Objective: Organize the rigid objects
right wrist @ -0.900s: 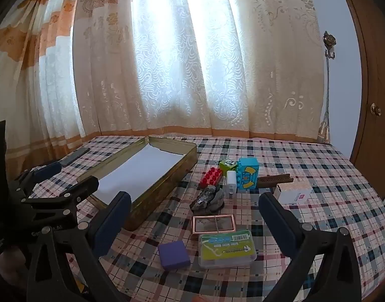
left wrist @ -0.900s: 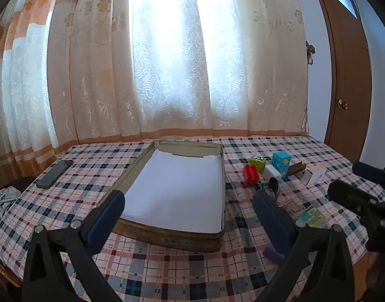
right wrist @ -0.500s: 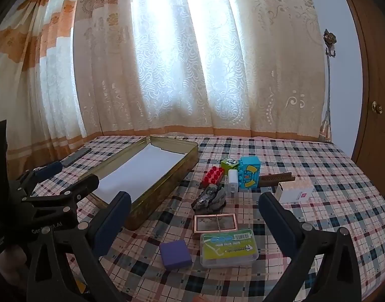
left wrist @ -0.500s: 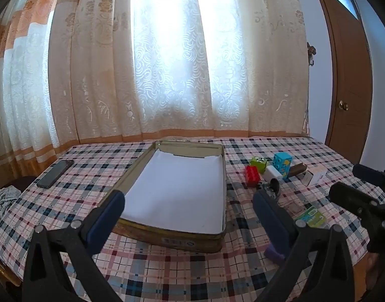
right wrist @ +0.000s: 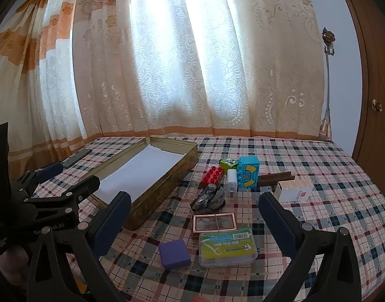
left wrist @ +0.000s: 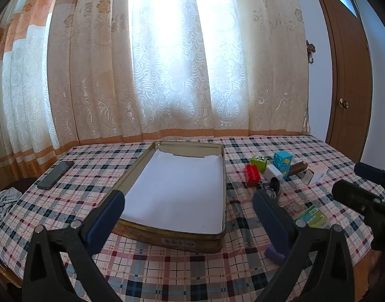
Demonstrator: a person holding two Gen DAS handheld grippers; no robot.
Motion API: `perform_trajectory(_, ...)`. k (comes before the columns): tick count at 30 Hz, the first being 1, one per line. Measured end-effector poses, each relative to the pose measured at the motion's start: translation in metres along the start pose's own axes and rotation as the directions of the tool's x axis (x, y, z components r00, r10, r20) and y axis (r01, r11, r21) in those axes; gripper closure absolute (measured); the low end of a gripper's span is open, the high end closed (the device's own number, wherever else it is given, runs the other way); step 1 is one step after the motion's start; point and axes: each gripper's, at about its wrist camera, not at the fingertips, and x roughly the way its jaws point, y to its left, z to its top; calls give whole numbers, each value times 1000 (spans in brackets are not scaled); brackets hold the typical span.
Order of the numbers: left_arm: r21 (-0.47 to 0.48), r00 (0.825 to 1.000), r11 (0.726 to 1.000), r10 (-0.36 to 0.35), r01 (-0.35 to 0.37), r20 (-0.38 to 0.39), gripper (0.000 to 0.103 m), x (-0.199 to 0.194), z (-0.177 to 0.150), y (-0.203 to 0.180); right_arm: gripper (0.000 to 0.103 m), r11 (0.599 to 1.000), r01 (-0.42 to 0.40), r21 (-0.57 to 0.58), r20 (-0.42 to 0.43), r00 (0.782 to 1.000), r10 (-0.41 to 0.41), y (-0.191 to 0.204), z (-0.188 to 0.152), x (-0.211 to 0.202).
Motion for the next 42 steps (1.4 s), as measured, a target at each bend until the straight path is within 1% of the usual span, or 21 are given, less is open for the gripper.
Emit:
perform_trajectory(16, 14, 1000, 1000, 3, -3, -4, 0, 1, -3, -1, 1, 1000, -2, 11, -10, 1000, 2, -6, -2, 2)
perform_trajectory(24, 35, 1000, 999, 6, -5, -28, 0, 8, -9, -10, 1, 1000, 3, 13, -20, 1000, -3, -10, -6, 5)
perform_trajectory(27, 40, 999, 999, -2, 5, -51, 0, 13, -16, -15, 1, 999, 30, 24, -32, 999, -29, -17, -11, 8)
perform_trajectory(30, 64, 996, 997, -26, 31, -83, 0, 18, -27, -25, 1, 995, 86, 43, -60, 995, -83, -30, -20, 17)
perform_trajectory(34, 105, 993, 993, -47, 59, -111, 0, 23, -37, -42, 1, 990, 127, 67, -111, 987, -119, -47, -34, 30)
perform_trajectory(38, 120, 991, 990, -59, 74, -123, 0, 25, -40, -50, 1, 990, 136, 45, -161, 979, -128, -52, -45, 44)
perform_trajectory(42, 120, 988, 989, -68, 85, -140, 0, 27, -41, -52, 3, 992, 127, 11, -207, 971, -122, -49, -54, 55)
